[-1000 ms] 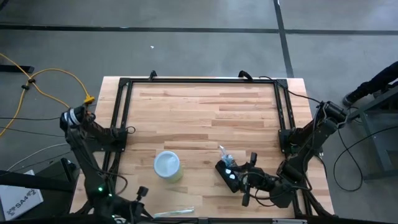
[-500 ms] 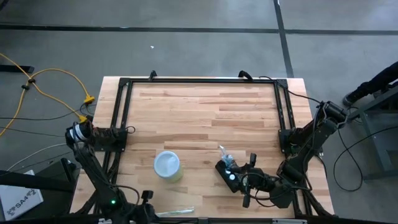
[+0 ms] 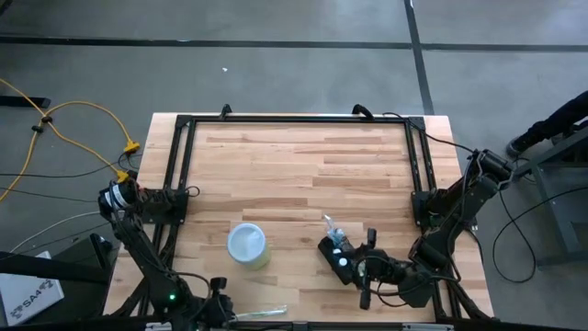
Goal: Pick & Place toothbrushing station
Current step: Put the green toothbrush into the black mesh organizer
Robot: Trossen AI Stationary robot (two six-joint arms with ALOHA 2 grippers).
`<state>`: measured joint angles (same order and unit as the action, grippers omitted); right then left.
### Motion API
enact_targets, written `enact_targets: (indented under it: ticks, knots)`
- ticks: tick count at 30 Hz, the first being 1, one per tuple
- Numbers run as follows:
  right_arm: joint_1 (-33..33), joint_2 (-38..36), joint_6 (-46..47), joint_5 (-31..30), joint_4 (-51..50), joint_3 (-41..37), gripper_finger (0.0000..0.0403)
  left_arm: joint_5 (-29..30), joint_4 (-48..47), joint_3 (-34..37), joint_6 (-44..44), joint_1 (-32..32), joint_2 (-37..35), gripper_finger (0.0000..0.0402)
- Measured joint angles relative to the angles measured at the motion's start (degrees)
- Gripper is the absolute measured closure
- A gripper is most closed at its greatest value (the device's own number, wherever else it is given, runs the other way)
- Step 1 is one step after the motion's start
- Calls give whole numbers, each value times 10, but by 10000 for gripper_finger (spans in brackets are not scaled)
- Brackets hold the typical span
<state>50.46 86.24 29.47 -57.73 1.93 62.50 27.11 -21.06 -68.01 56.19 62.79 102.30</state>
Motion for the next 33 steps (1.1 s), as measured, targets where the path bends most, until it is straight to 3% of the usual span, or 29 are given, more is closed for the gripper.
enact_targets:
  ticks: [12,33]
  knots:
    - [1,5,55,31,-20,0,255,-2,-12,0,8,29,0,278]
    - [1,5,70,42,-26,0,255,13,-12,0,87,53,75,273]
